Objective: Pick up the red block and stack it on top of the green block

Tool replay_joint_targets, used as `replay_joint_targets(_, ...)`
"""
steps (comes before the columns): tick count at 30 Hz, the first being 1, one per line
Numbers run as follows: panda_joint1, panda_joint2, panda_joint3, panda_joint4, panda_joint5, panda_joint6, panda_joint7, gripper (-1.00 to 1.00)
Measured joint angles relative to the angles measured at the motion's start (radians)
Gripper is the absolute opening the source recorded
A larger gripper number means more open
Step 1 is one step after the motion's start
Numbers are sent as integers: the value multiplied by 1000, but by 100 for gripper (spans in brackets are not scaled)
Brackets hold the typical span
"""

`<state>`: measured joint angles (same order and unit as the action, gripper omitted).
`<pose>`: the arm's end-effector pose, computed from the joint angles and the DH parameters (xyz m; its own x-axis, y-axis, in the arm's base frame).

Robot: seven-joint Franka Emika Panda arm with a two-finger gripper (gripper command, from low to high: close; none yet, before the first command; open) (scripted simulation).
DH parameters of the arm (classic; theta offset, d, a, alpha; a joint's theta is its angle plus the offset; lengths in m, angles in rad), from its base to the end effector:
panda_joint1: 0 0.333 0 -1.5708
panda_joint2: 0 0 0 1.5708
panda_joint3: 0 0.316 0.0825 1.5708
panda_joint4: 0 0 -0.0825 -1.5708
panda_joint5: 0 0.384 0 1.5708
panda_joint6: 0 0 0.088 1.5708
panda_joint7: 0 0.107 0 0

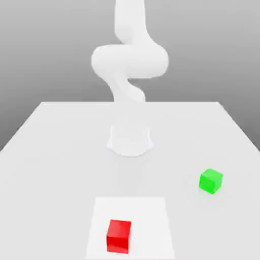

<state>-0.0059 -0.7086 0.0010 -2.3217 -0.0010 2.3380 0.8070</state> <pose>0.3810 -0.0018 0.6711 0.5141 -0.7241 0.4598 -0.5441 -0.6897 -0.4777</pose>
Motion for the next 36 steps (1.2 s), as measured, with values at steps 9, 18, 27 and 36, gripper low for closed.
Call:
replay_joint_targets(9,-18,333,0,-79,-5,138,26,0)
replay_joint_targets(18,-32,659,-6,-156,-5,274,48,0)
replay_joint_targets(27,-42,985,-6,-192,5,454,56,0)
replay_joint_targets(36,-45,1060,-3,-182,3,517,59,-100)
